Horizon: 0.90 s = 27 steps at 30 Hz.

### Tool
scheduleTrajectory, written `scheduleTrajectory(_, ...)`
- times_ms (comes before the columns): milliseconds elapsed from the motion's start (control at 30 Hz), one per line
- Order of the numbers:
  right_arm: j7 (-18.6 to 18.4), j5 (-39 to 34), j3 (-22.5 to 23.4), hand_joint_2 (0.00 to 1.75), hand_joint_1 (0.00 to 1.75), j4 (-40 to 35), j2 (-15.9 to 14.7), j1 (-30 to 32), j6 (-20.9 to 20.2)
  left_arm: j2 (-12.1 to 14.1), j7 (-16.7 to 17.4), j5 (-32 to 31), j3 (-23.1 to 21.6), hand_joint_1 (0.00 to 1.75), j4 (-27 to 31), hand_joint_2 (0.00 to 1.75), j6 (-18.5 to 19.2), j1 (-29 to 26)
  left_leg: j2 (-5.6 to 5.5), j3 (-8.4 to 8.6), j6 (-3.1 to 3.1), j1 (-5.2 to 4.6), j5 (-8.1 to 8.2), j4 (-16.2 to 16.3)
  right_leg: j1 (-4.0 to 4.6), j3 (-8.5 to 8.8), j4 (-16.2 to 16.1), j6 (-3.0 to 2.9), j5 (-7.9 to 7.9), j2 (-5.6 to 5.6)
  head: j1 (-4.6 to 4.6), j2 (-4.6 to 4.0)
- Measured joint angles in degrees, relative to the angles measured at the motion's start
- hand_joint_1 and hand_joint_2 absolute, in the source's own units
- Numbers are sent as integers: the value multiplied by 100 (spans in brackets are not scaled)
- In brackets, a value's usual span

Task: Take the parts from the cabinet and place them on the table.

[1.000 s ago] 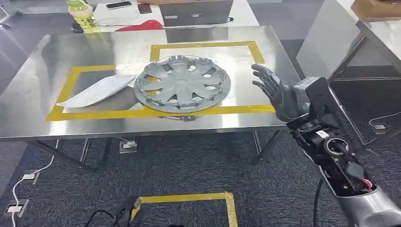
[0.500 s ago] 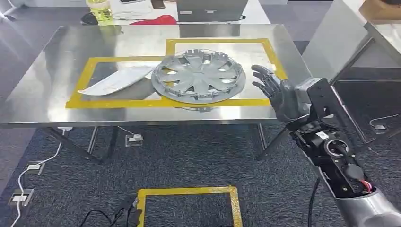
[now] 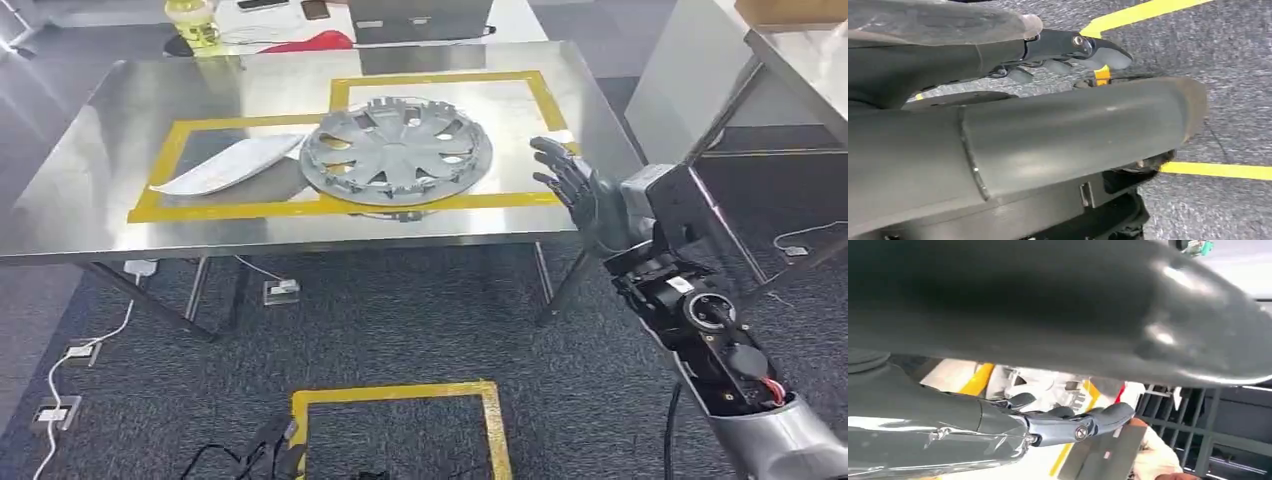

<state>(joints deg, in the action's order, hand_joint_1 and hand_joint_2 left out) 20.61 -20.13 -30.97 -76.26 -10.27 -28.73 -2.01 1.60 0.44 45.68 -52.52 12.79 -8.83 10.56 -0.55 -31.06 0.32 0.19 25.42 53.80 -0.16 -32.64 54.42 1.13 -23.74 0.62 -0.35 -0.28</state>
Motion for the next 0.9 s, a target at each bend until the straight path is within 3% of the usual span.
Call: scheduleTrajectory(900,0,0,0,0,0,0,0,0,0,0,0,0,0,0,0,0,0,0,0,0,0,0,0,0,0,0,0,0,0,0,0,0)
